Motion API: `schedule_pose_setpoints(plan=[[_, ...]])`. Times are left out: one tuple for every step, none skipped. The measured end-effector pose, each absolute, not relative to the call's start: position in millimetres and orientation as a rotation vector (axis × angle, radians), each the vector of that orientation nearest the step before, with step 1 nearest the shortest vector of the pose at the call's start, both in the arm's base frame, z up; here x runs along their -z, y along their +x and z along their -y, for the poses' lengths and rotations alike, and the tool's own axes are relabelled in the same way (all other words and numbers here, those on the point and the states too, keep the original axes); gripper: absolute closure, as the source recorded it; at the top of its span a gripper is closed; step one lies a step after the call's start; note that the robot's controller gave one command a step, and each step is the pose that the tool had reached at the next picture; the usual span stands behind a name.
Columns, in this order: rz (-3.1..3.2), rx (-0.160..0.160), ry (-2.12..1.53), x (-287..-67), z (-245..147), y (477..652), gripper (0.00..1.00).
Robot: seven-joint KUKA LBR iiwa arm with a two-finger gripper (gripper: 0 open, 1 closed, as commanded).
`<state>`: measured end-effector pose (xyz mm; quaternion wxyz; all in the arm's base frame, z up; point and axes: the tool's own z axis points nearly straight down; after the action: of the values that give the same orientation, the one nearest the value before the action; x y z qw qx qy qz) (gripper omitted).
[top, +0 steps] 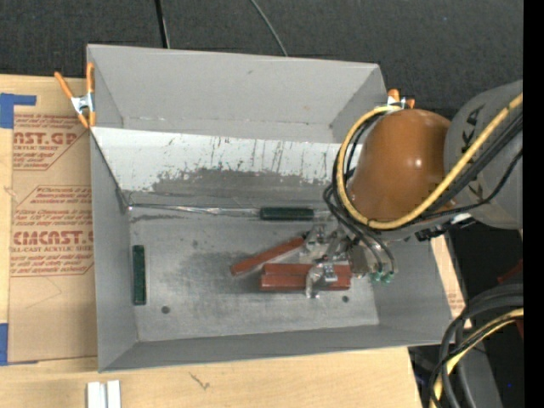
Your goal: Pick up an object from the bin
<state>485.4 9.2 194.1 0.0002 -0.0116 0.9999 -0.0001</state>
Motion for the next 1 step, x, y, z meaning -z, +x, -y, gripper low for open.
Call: schedule_pose_setpoints(plan=[[-3.141, 0.0, -0.037, -194.0, -9.2, 485.3, 1.0]])
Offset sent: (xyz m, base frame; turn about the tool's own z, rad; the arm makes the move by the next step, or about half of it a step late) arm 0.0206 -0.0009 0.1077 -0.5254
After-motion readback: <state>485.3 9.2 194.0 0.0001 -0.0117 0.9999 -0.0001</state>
